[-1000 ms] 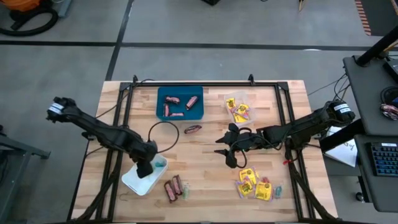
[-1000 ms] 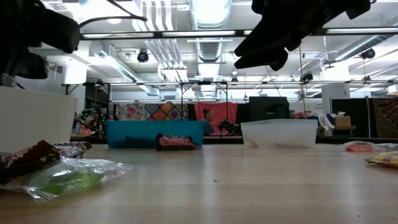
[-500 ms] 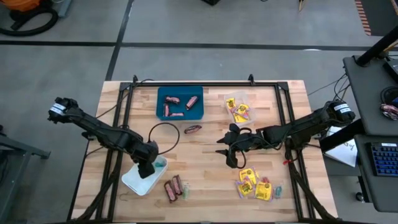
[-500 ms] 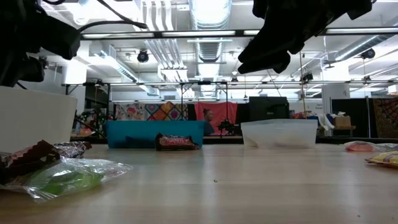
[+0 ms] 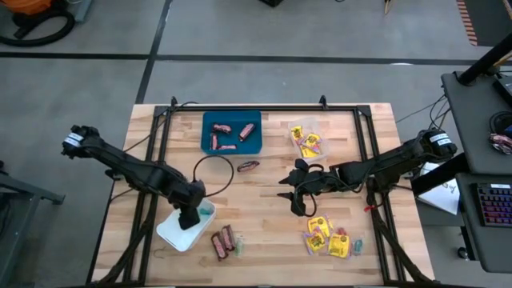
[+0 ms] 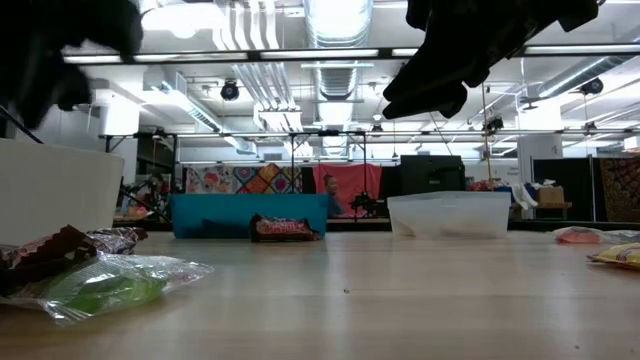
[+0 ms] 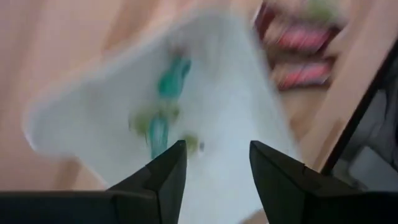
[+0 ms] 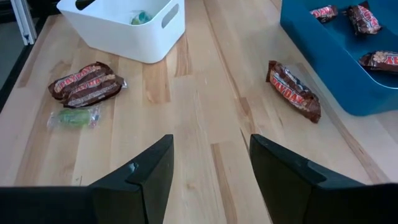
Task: Sort candy
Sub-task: Put the brown chocolate into the blue bin
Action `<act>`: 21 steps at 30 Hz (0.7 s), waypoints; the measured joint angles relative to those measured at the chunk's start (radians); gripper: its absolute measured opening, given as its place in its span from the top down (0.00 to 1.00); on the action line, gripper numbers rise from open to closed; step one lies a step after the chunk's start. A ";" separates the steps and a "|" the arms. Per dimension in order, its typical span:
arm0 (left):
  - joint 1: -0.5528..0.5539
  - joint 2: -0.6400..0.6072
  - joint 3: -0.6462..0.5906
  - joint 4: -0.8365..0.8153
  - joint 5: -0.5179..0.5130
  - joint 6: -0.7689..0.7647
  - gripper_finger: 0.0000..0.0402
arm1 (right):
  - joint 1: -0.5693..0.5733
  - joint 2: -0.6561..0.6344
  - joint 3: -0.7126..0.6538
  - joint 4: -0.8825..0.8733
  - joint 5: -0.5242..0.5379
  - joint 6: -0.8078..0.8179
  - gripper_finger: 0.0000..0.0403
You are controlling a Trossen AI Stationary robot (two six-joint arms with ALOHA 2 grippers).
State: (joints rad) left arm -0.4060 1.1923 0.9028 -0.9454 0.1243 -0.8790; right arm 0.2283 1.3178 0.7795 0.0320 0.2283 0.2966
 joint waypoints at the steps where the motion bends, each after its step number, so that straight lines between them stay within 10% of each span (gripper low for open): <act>1: 0.000 0.000 0.026 0.000 -0.044 0.028 0.60 | 0.000 0.000 0.000 0.000 0.000 0.000 0.50; 8: 0.005 -0.001 0.162 0.071 -0.466 0.332 0.60 | 0.000 0.000 0.000 0.000 0.000 0.000 0.50; 21: 0.158 0.086 0.038 0.603 -0.588 0.732 0.60 | 0.000 0.000 0.000 -0.002 0.000 0.019 0.50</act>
State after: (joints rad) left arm -0.2484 1.2779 0.9403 -0.3427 -0.4633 -0.1473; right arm 0.2287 1.3182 0.7795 0.0298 0.2280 0.3158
